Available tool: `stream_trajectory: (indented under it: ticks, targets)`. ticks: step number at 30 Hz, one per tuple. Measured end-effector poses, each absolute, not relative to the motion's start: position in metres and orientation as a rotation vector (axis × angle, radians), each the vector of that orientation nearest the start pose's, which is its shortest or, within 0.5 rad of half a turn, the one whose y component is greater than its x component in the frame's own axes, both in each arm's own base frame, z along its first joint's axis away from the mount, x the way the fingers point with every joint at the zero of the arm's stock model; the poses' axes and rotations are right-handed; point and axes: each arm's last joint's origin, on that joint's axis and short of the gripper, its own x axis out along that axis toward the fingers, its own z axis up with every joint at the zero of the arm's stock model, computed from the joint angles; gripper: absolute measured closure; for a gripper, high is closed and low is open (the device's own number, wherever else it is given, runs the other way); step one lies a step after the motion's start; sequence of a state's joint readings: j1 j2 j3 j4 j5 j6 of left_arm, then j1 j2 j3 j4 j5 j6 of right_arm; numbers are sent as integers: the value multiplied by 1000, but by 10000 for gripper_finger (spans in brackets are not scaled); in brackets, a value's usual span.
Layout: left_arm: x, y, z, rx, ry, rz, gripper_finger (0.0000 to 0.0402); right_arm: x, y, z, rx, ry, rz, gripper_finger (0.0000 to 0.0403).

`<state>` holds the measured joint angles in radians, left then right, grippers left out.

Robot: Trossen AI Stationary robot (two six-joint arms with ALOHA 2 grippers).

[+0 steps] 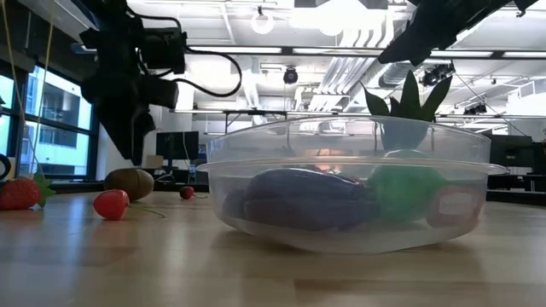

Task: Pick and placing Produce into tupperware
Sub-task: Put the brown kiwi into the transparent container

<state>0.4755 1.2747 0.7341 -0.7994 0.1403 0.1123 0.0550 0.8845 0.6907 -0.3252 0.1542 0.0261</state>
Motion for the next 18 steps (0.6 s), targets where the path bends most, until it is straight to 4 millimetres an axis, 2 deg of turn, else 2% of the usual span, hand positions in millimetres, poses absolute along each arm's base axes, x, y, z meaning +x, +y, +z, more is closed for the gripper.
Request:
stream_trajectory:
  ticks: [10, 18]
  targets:
    - [188, 92, 185, -428, 1272, 299, 76, 188, 6, 272, -29, 515, -103, 377]
    - [195, 97, 169, -529, 1326, 403, 38, 188, 6, 272, -29, 516, -104, 377]
